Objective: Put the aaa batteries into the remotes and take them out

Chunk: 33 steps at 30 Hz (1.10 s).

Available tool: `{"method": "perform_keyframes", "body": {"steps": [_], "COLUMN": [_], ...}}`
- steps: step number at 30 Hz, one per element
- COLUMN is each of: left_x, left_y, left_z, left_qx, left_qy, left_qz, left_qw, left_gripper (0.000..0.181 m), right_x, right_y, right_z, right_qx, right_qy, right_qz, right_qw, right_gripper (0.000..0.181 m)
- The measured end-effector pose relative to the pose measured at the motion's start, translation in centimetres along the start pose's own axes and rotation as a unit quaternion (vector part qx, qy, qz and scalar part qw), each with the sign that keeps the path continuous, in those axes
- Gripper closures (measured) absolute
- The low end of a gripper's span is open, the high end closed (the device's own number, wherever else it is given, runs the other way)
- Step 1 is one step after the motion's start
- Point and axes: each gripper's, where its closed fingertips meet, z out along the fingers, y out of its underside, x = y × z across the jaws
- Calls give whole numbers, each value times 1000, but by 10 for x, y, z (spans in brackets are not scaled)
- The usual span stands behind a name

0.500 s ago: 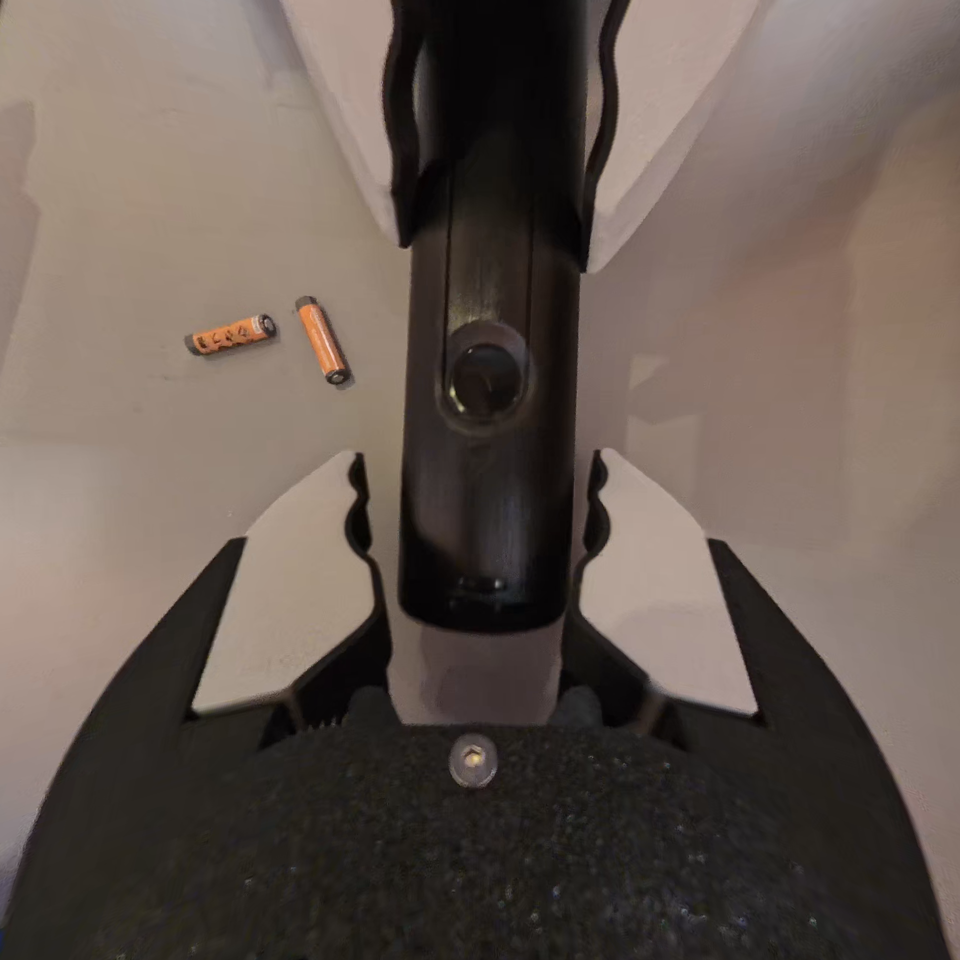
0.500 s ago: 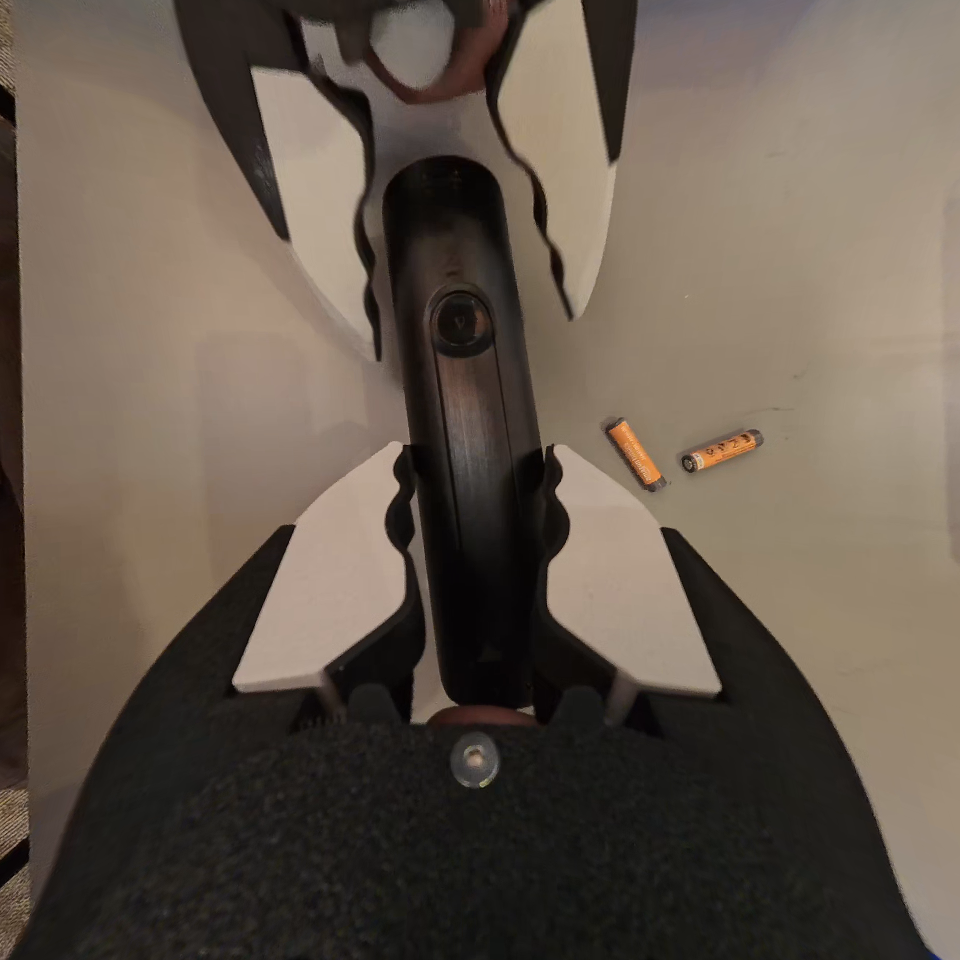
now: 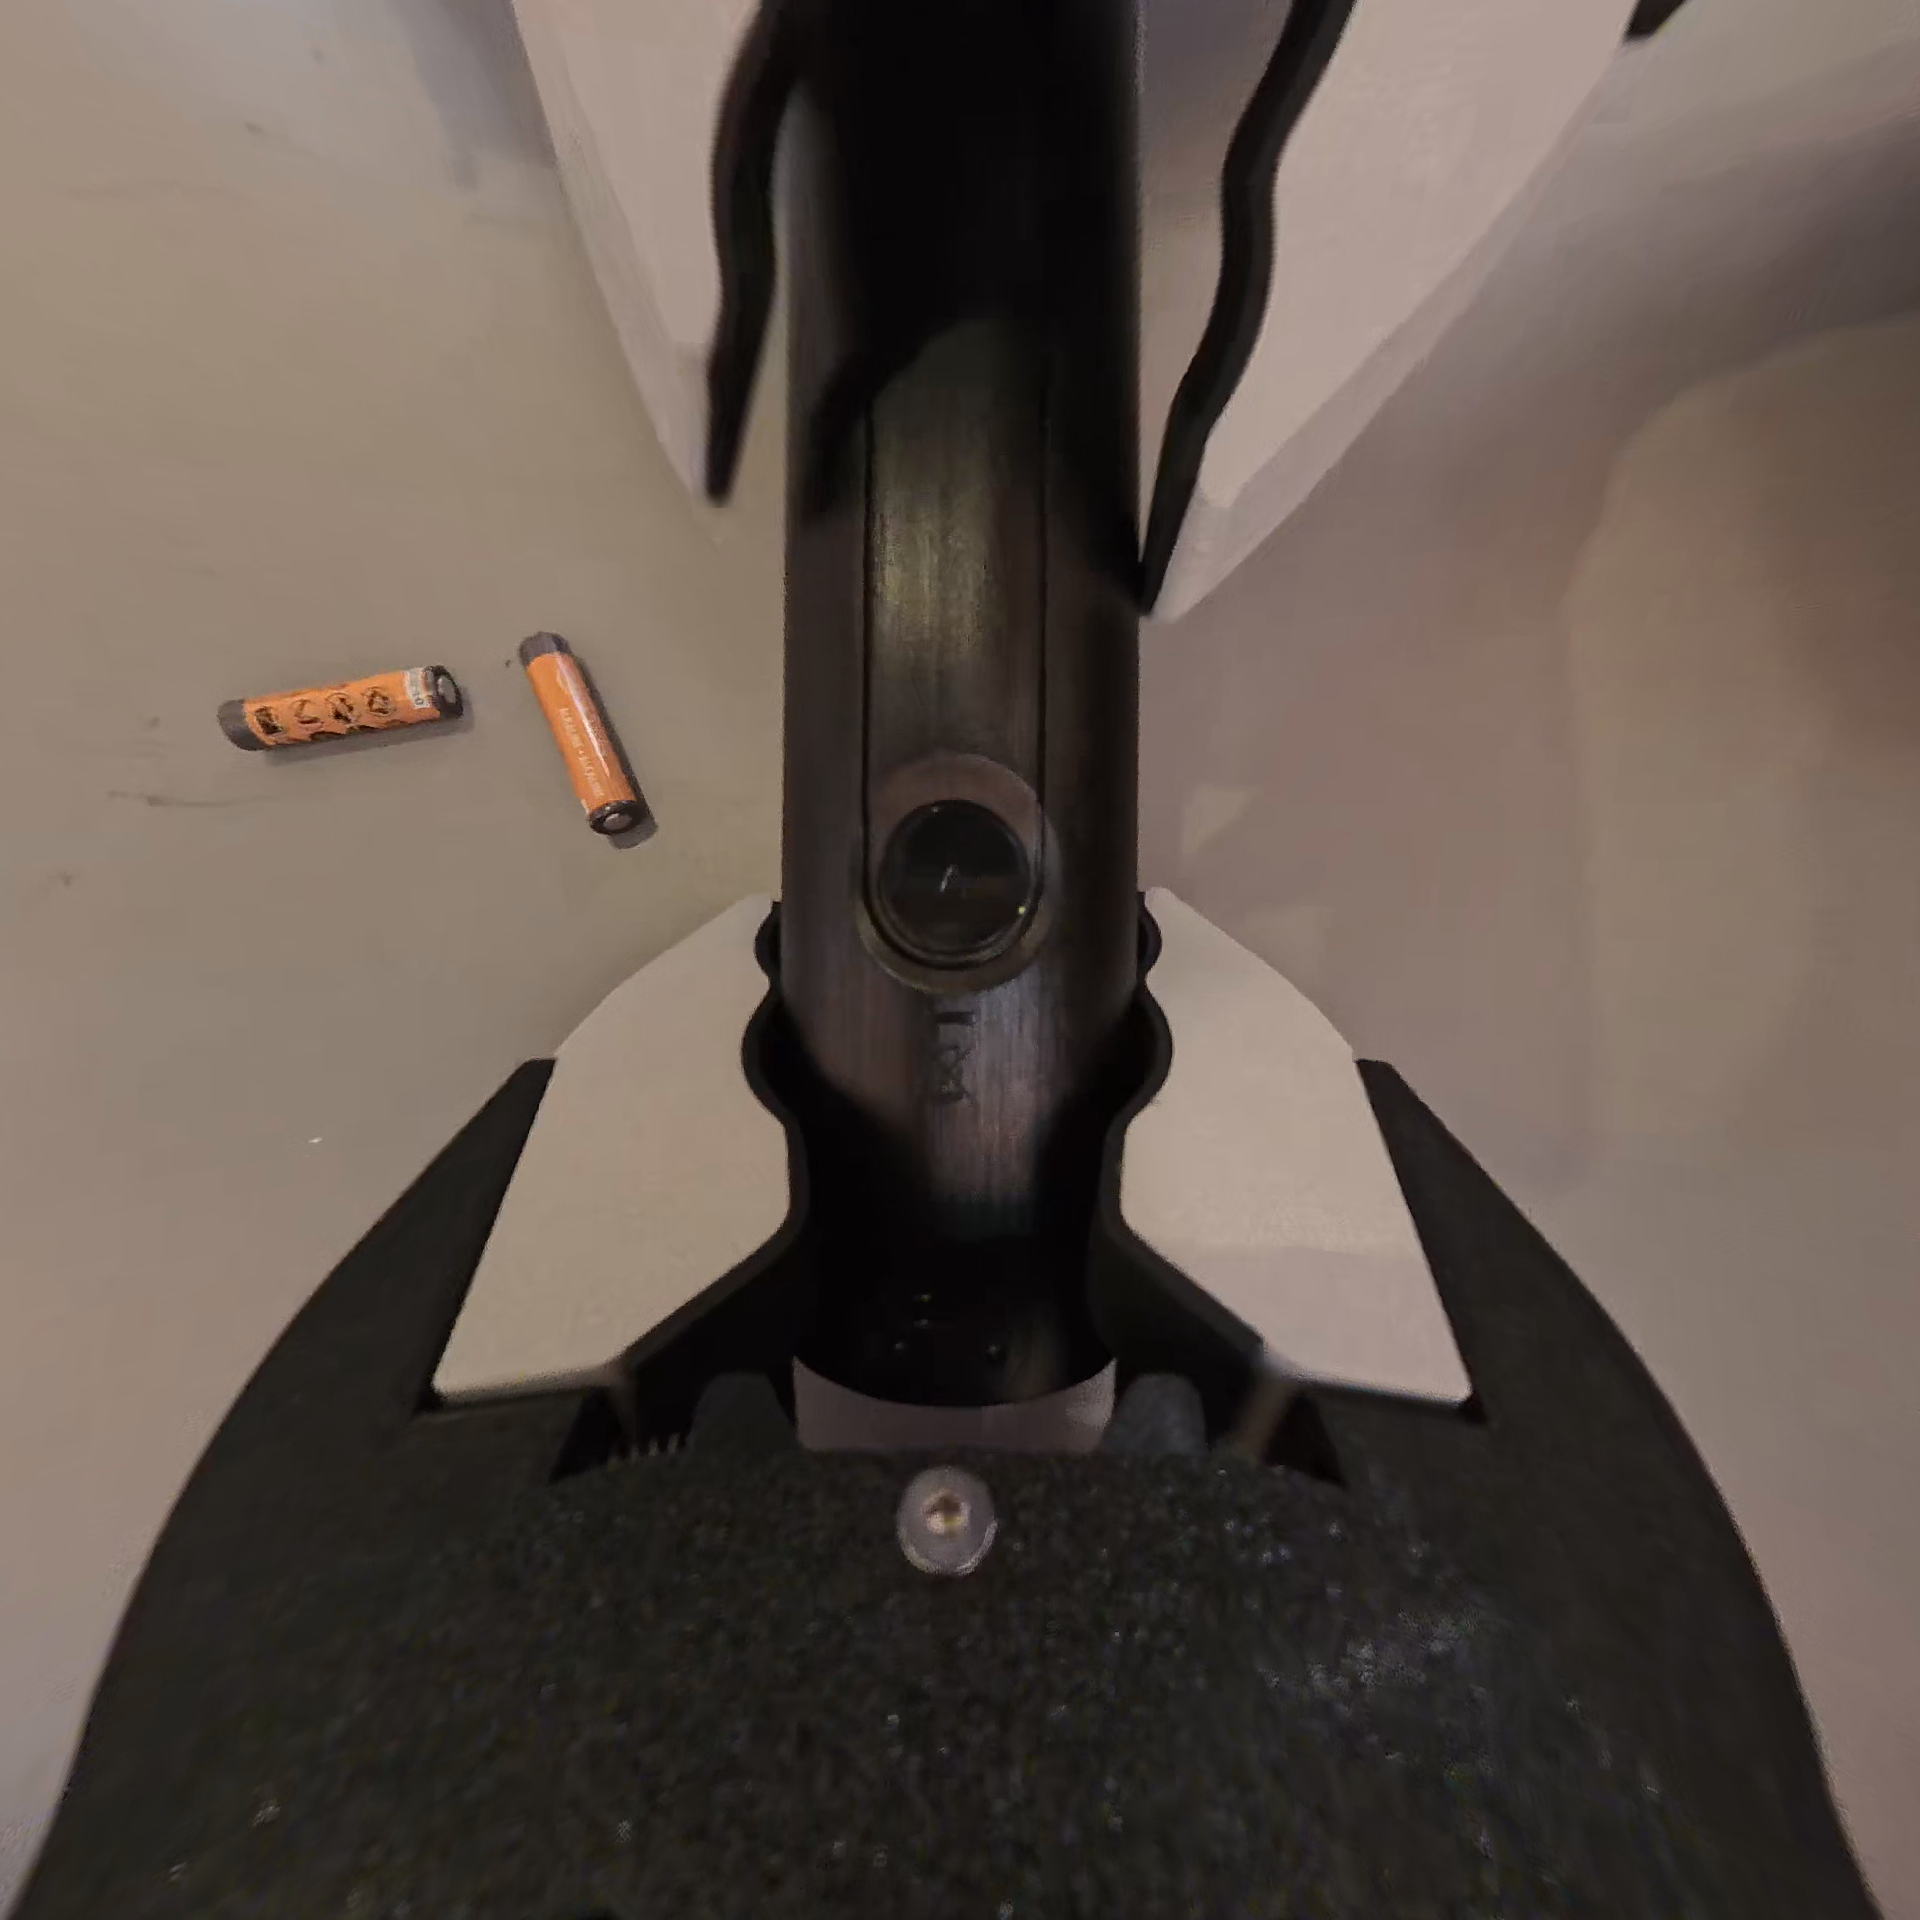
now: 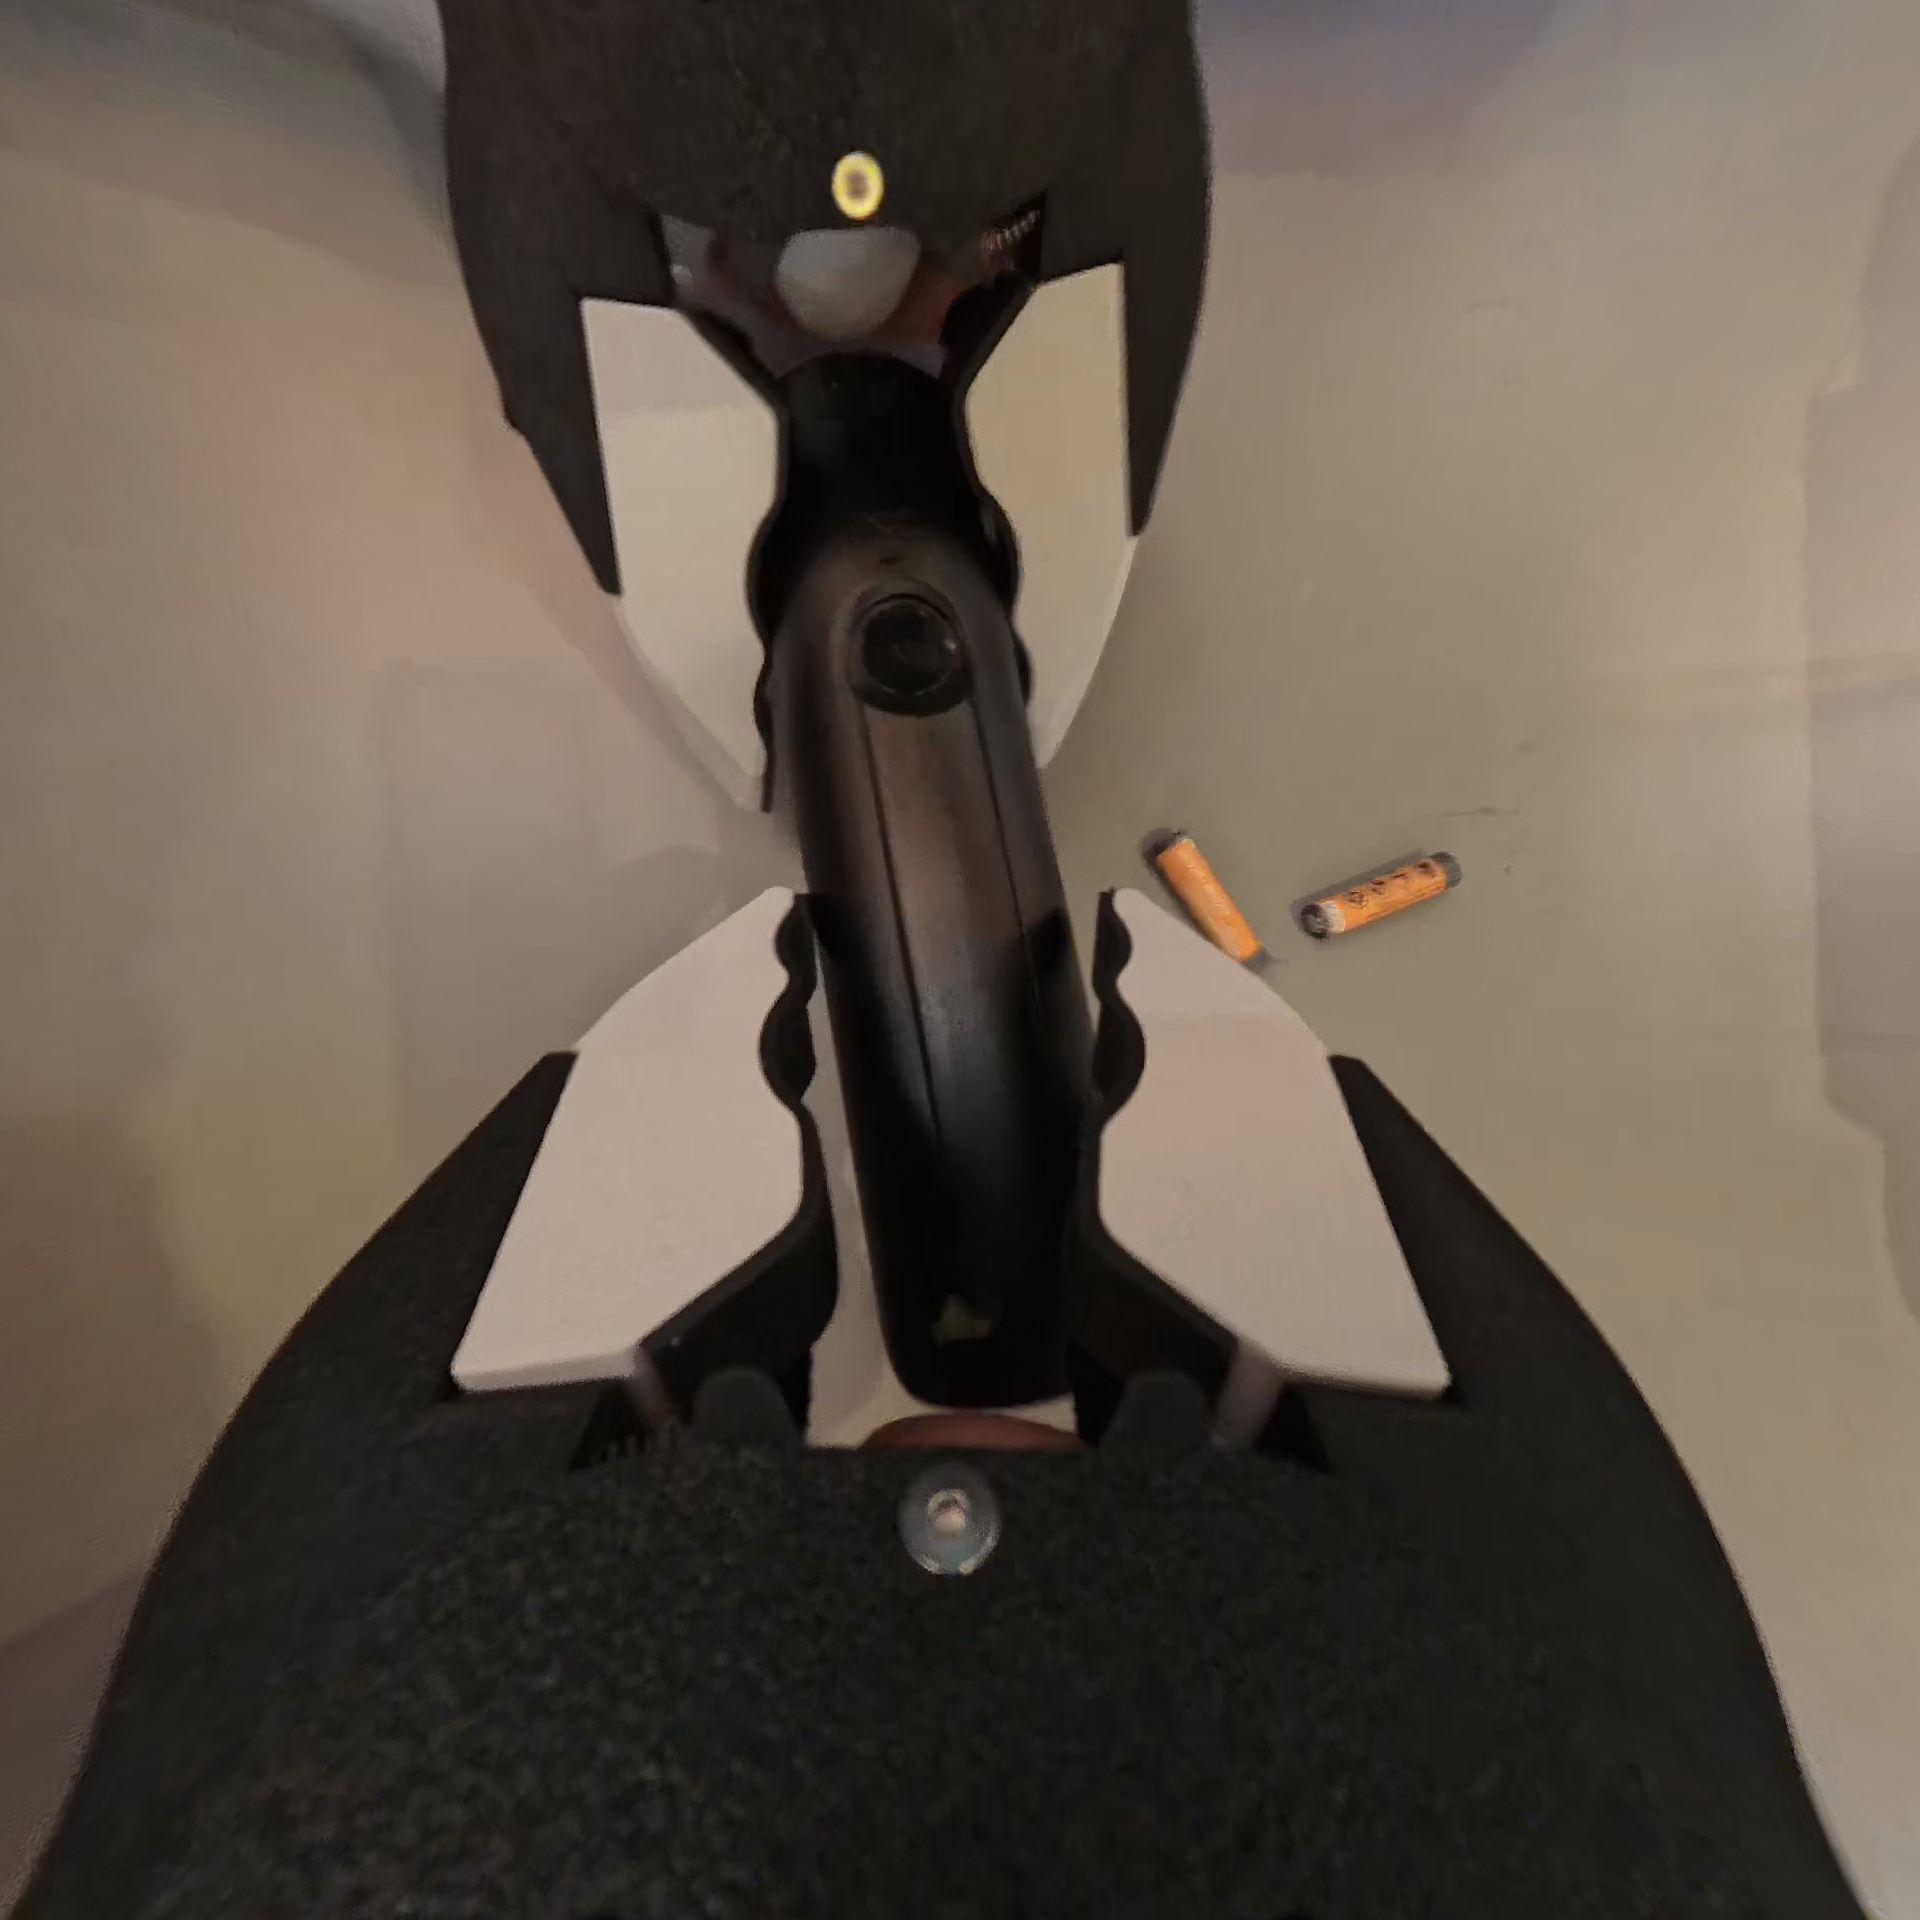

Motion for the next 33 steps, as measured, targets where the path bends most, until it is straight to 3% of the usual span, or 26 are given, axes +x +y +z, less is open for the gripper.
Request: {"method": "perform_keyframes", "body": {"steps": [4, 7, 9, 11, 13, 15, 16, 18, 20, 24, 33], "left_x": [-11, -21, -34, -35, -33, -31, -29, -28, -30, -29, -24], "left_y": [11, 11, 17, 21, 27, 30, 30, 31, 36, 33, 35], "left_z": [-7, -15, -22, -24, -24, -25, -25, -26, -27, -24, -17], "left_qx": [-5, 9, -5, -14, -40, -49, -45, -45, -61, -74, -97], "left_qy": [-30, -64, -118, -137, -149, -160, -156, -156, -165, -172, -175], "left_qz": [-12, -50, -93, -111, -93, -77, -83, -93, -94, -85, -86], "left_qw": [999, 997, 989, 984, 984, 983, 983, 982, 980, 979, 976], "left_gripper": [120, 120, 120, 120, 120, 120, 120, 120, 120, 120, 120], "right_x": [18, 22, 26, 34, 43, 52, 53, 50, 45, 42, 43], "right_y": [4, -4, -11, -13, -10, -6, -5, -4, -8, -11, 0], "right_z": [-24, -39, -33, -23, -19, -11, -5, 10, 20, 34, 37], "right_qx": [37, 119, 165, 178, 181, 186, 193, 182, 171, 144, 136], "right_qy": [58, 82, 125, 214, 285, 280, 251, 184, 158, 174, 175], "right_qz": [40, 113, 179, 217, 256, 312, 336, 379, 391, 406, 455], "right_qw": [997, 983, 962, 936, 906, 889, 887, 888, 890, 885, 862], "right_gripper": [122, 124, 122, 98, 104, 90, 88, 65, 56, 48, 52]}}
